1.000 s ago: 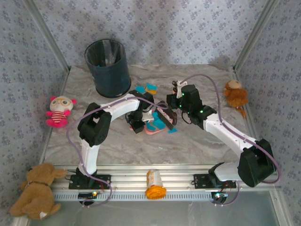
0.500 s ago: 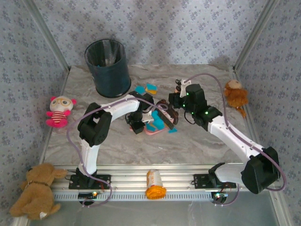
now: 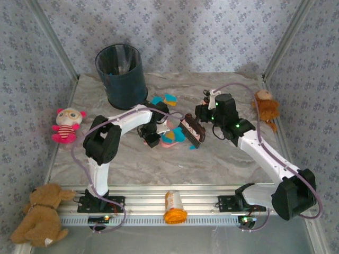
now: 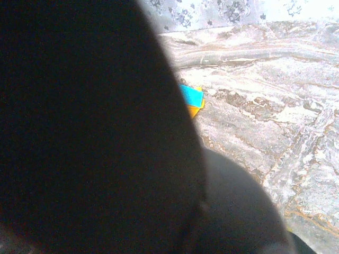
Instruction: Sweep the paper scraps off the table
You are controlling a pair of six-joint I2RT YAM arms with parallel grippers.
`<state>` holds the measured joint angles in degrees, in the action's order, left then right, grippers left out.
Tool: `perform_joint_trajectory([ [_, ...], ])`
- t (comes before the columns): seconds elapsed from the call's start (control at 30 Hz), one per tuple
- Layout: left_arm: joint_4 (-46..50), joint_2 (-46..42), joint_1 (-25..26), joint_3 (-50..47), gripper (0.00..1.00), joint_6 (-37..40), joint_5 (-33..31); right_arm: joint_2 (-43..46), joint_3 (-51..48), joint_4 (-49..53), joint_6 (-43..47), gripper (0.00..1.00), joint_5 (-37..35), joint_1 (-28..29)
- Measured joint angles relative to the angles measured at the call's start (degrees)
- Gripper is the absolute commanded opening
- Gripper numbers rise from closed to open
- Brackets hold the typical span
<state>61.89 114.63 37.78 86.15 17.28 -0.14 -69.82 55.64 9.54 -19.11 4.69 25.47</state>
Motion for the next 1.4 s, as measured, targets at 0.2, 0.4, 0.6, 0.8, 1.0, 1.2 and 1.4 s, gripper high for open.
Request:
perform_joint_trajectory([
  [0.2,-0.7,0.0,-0.8,-0.1,0.0,-1.3,0.0,0.0,-0.2,2.3,0.0,0.0,0.7,0.0],
  [0.4,-0.7,-0.2,-1.7,-0.1,0.0,-2.0,0.0,0.0,-0.3,4.0,0.0,0.0,0.5,-0.2],
  [0.6,-0.6,-0.5,-1.8,-0.5,0.0,-2.4,0.1,0.0,-0.3,6.1,0.2,0.0,-2.0,-0.2],
  [0.8,-0.6,-0.5,-1.7,-1.4,0.0,-2.1,0.1,3.2,-0.8,6.4,0.0,0.0,-5.6,-0.2],
  [1.0,0.0,-0.6,-0.4,-2.8,0.0,-0.6,0.5,9.2,-4.2,5.0,-1.3,0.0,-14.7,1.0],
  [1.2,1.6,-0.7,1.7,-2.9,0.0,1.3,1.0,10.7,-9.1,5.0,-4.4,0.0,-26.4,4.5],
  [1.4,2.4,-0.7,1.8,-2.8,0.0,1.8,1.4,10.4,-13.9,2.6,-7.8,0.0,-36.0,9.9],
])
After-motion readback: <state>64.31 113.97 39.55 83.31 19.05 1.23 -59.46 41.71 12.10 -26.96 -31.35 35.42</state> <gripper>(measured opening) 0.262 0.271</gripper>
